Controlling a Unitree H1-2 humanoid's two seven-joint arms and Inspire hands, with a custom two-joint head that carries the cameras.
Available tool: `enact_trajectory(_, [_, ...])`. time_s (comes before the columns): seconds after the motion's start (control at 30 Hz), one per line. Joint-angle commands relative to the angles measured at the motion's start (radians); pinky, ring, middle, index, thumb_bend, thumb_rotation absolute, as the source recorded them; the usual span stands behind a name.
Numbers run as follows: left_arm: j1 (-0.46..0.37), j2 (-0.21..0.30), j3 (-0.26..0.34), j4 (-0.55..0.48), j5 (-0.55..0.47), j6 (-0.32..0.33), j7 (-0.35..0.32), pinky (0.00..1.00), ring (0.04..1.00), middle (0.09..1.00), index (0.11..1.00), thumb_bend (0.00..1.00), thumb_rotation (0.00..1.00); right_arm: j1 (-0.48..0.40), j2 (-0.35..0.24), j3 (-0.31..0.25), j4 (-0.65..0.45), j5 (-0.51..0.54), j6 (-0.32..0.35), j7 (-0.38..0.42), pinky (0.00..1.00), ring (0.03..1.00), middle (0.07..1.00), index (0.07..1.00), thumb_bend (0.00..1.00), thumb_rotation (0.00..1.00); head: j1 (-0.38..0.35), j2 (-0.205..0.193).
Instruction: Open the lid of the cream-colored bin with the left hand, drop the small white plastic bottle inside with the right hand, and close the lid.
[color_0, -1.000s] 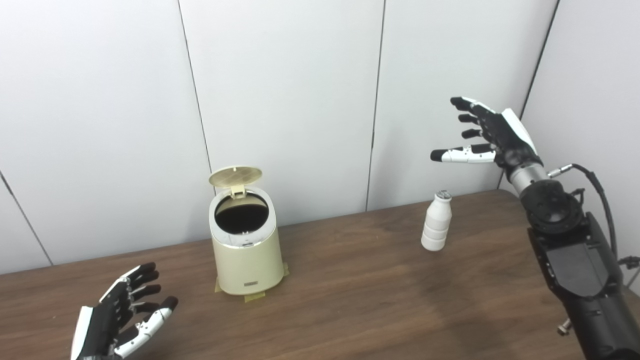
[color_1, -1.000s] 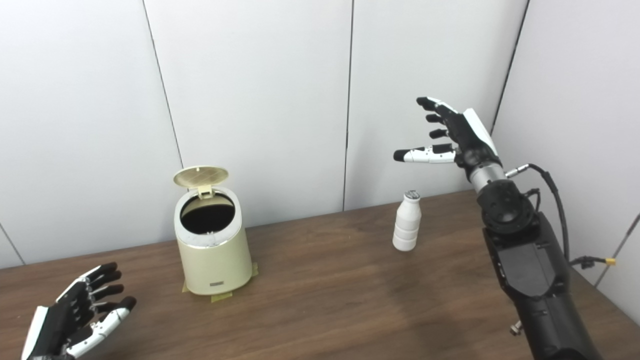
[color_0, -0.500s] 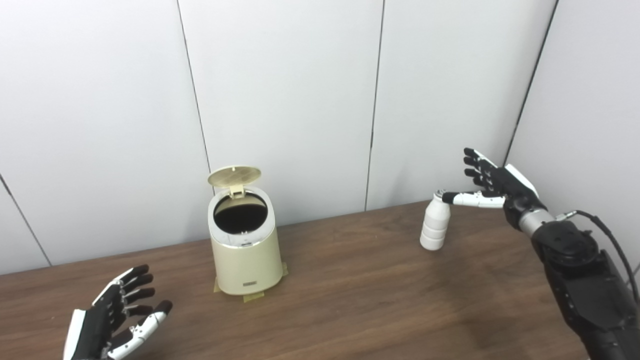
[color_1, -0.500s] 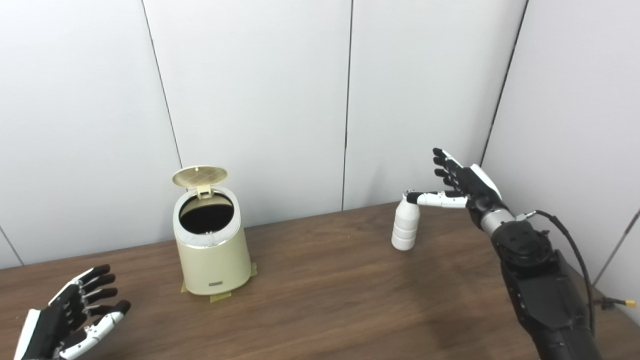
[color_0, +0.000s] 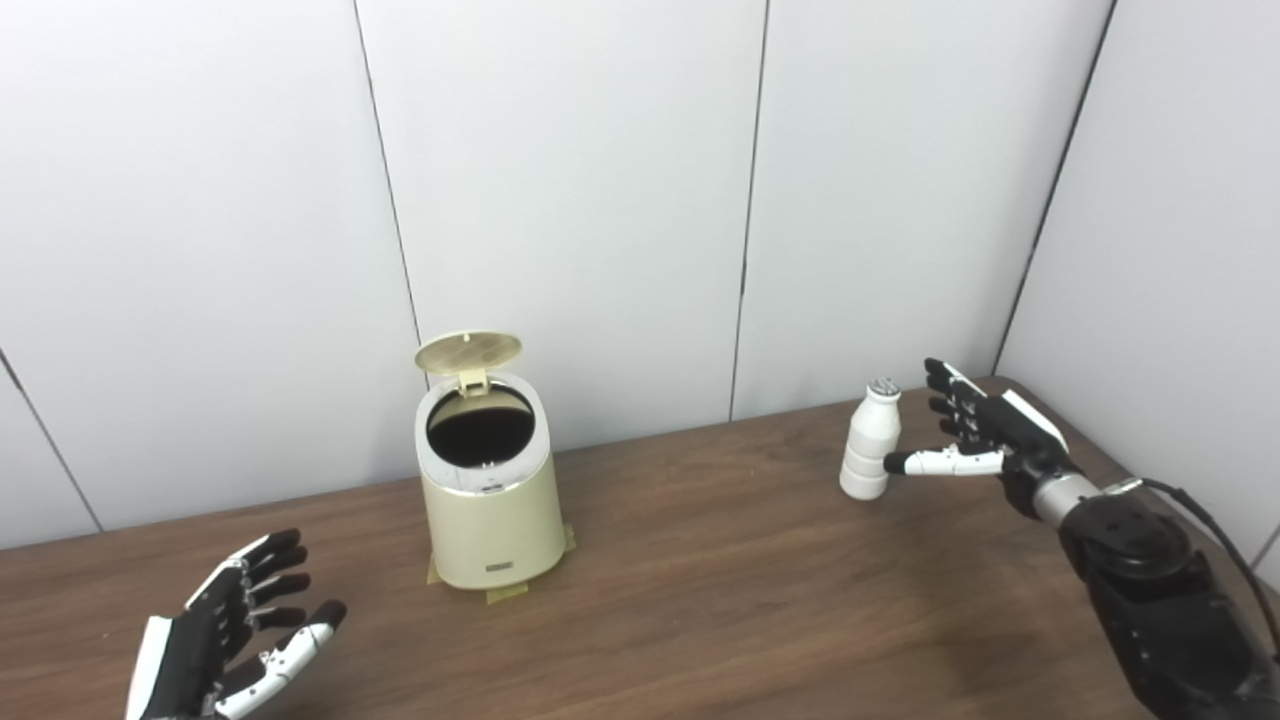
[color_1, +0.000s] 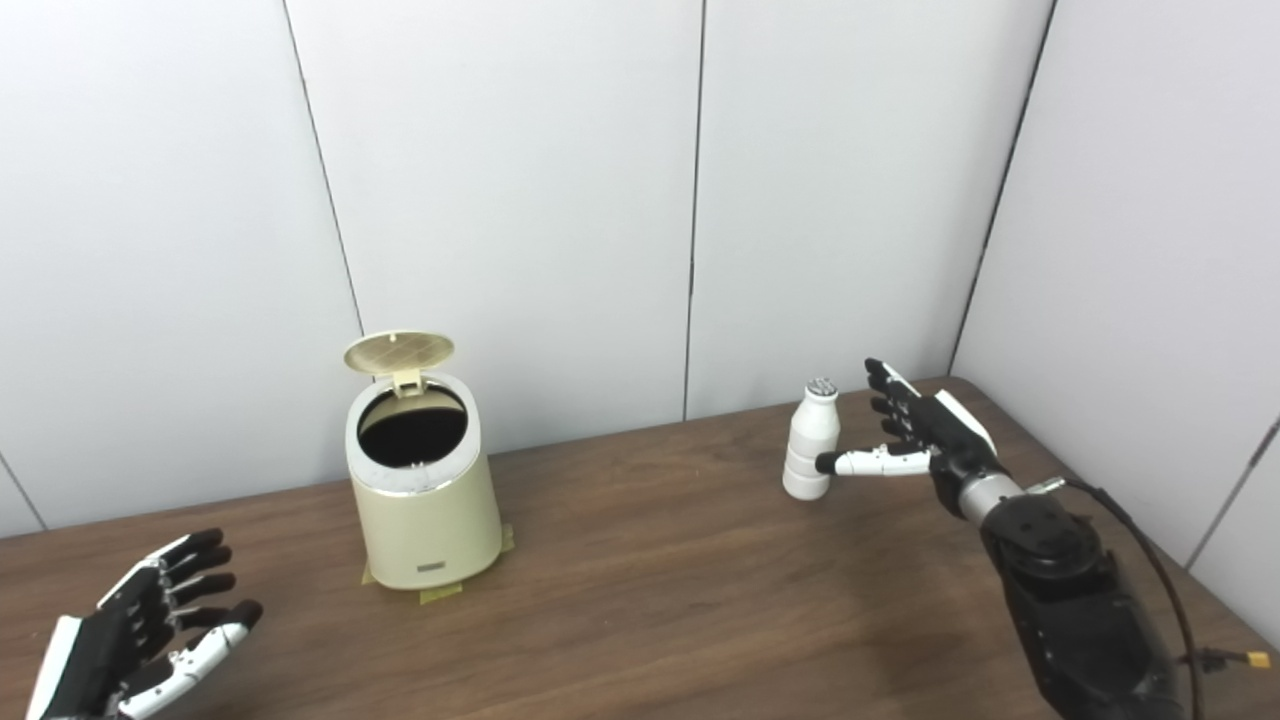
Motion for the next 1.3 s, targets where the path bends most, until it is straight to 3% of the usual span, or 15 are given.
enact_trajectory(0.0, [-0.036,0.013,0.006,-0.043,-0.008,-0.015,-0.002,0.63,0.741,0.785,0.799,0.61,0.11,-0.038,-0.015,-0.003,0.01,-0.007,-0.053,-0.02,0.94,0.946,0.992,1.0,0.83,0.16,0.0,0.001])
enact_trajectory(0.47, [-0.034,0.012,0.006,-0.059,-0.012,0.001,-0.015,0.64,0.743,0.786,0.791,0.59,0.06,-0.1,0.043,0.023,0.201,-0.052,-0.173,-0.116,0.84,0.895,0.926,0.944,0.82,0.12,0.003,0.007])
enact_trajectory(0.77, [-0.033,0.012,0.003,-0.06,-0.013,0.003,-0.017,0.65,0.74,0.788,0.786,0.58,0.04,-0.127,0.071,0.018,0.232,-0.044,-0.197,-0.157,0.7,0.817,0.875,0.9,0.81,0.08,0.003,0.011])
enact_trajectory(0.97, [-0.031,0.011,0.001,-0.061,-0.013,0.003,-0.018,0.67,0.749,0.793,0.789,0.58,0.04,-0.138,0.087,0.015,0.222,-0.042,-0.195,-0.177,0.72,0.813,0.848,0.869,0.81,0.06,0.009,0.02])
enact_trajectory(1.07, [-0.03,0.011,0.002,-0.06,-0.018,0.002,-0.02,0.65,0.739,0.789,0.785,0.57,0.02,-0.151,0.113,-0.006,0.238,-0.061,-0.225,-0.263,0.56,0.683,0.755,0.772,0.77,0.01,0.012,0.023])
enact_trajectory(1.1, [-0.031,0.01,0.002,-0.06,-0.018,0.001,-0.021,0.65,0.74,0.787,0.784,0.57,0.01,-0.158,0.117,-0.004,0.258,-0.088,-0.253,-0.308,0.47,0.536,0.624,0.668,0.64,0.0,0.014,0.024])
enact_trajectory(1.17, [-0.031,0.011,0.002,-0.058,-0.018,-0.001,-0.022,0.64,0.74,0.783,0.781,0.57,0.02,-0.167,0.119,-0.001,0.288,-0.116,-0.29,-0.359,0.36,0.409,0.51,0.552,0.54,0.0,0.015,0.026])
enact_trajectory(1.27, [-0.033,0.012,0.0,-0.052,-0.012,-0.007,-0.023,0.62,0.728,0.78,0.774,0.57,0.02,-0.167,0.123,0.0,0.291,-0.125,-0.31,-0.386,0.35,0.396,0.503,0.505,0.52,0.0,0.015,0.026])
